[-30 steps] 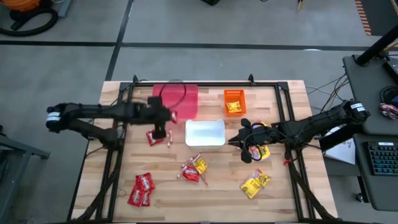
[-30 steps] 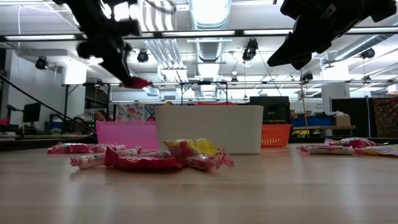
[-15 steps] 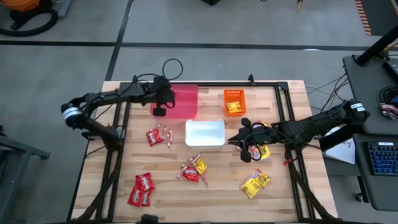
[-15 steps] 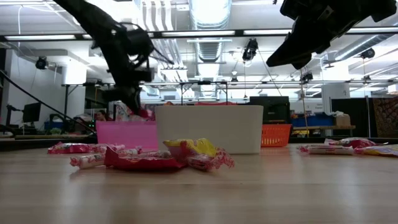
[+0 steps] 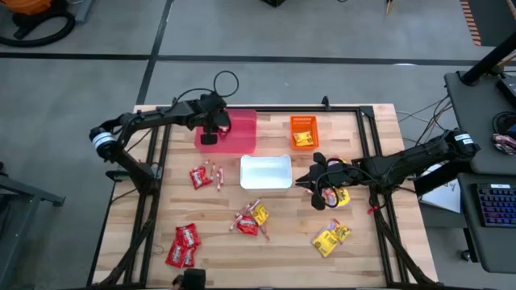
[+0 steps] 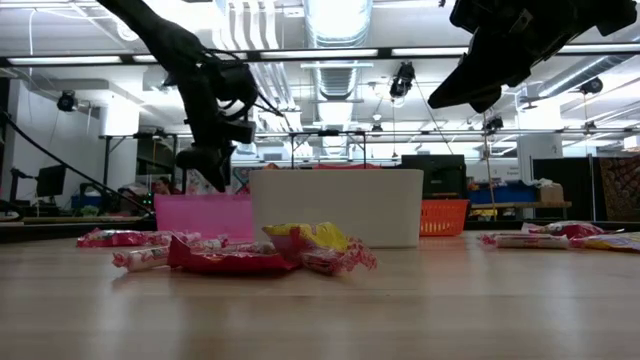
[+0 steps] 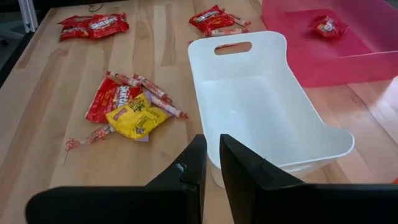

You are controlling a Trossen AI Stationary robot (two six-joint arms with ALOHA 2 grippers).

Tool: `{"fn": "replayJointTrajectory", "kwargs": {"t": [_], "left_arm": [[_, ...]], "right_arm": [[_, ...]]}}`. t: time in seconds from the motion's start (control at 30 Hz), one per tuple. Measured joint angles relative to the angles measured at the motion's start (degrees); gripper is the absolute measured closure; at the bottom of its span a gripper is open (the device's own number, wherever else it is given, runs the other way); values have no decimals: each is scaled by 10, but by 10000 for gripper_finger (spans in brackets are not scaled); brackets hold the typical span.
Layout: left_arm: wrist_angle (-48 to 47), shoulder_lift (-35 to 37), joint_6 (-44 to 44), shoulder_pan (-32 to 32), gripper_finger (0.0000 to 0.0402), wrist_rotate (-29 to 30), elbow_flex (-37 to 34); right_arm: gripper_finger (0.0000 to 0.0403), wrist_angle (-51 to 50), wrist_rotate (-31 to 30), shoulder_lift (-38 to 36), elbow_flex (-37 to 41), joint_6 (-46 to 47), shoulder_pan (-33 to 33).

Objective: Sort candy
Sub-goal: Put the white candy into the white bin

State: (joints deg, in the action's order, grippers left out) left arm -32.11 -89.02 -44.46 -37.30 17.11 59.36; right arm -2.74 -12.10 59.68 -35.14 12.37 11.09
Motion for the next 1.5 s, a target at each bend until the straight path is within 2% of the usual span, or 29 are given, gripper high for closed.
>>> {"fn": "replayJointTrajectory", "kwargs": {"t": [0.1,0.17,0.37,0.43,0.63,0.9,0.97,1.07,1.23,1.4,1.5], "left_arm": [[-29,18,39,0,251,-13,8],[-49,37,84,1,254,-44,10],[-64,111,220,20,285,-248,9],[-43,135,258,46,296,-265,4],[57,195,335,137,321,-253,-32],[181,239,456,248,325,-250,-106],[214,248,477,274,325,-231,-128],[252,262,505,309,325,-171,-157],[271,284,540,348,325,-107,-182],[274,292,543,357,325,-77,-192],[275,293,545,357,325,-65,-191]], "right_arm": [[364,0,0,0,0,32,0],[364,-3,2,0,0,59,0],[364,-39,24,0,0,173,0],[364,-48,47,0,0,205,0],[364,-98,61,0,0,303,4],[365,-219,89,0,0,415,4],[365,-238,93,0,0,426,4],[365,-262,97,0,0,438,4],[365,-304,106,0,0,457,4],[365,-316,99,10,0,448,-9],[365,-352,91,42,-25,437,-13]]}}
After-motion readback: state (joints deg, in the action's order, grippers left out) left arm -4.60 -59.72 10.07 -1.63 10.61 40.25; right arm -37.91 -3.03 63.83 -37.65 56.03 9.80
